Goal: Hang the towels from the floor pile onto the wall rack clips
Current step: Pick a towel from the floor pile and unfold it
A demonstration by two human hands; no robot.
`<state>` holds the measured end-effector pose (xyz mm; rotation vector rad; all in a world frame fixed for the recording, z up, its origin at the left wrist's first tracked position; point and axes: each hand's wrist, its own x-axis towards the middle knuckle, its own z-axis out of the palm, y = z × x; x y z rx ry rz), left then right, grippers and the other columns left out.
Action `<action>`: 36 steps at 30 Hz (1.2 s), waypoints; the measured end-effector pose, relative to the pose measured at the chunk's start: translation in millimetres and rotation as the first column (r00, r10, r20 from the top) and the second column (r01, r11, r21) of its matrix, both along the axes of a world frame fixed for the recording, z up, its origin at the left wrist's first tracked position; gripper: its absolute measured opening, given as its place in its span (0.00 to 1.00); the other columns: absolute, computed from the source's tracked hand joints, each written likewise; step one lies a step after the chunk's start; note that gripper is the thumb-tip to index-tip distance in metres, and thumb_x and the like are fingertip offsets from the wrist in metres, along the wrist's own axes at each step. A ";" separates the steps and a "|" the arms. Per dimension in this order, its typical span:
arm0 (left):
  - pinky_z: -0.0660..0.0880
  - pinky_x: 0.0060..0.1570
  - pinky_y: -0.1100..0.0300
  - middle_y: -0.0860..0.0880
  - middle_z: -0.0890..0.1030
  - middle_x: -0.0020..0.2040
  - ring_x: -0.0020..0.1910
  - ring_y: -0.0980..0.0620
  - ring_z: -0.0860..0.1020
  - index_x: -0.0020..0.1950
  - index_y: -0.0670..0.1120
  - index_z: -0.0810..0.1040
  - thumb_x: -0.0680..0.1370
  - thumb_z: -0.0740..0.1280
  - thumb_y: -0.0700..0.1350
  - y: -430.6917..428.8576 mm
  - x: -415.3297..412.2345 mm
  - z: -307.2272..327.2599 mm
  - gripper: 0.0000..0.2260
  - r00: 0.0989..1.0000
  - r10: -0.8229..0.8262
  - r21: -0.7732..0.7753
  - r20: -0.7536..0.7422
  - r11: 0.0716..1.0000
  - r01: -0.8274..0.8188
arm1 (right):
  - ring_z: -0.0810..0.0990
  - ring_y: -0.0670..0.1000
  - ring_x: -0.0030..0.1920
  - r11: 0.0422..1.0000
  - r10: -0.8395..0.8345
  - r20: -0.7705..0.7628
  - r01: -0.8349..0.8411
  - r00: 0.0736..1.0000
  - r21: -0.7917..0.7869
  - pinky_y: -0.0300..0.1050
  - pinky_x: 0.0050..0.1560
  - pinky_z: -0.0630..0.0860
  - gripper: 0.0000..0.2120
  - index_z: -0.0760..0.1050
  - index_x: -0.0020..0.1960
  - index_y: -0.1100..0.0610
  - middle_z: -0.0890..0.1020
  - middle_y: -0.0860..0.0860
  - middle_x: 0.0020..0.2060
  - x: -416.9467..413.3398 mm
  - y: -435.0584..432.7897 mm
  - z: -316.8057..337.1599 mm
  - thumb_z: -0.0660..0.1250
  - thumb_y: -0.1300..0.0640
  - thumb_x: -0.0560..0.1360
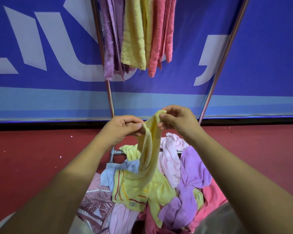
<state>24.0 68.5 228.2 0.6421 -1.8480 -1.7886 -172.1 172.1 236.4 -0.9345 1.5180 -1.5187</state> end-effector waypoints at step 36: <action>0.63 0.59 0.70 0.51 0.72 0.52 0.52 0.55 0.68 0.40 0.50 0.82 0.70 0.77 0.52 -22.4 27.4 45.3 0.08 0.900 0.399 -0.690 0.175 0.702 -0.177 | 0.76 0.52 0.38 0.980 -0.038 0.050 0.047 0.998 -0.195 0.47 0.46 0.75 0.08 0.75 0.37 0.58 0.77 0.55 0.34 -4.7 8.4 53.2 0.70 0.60 0.73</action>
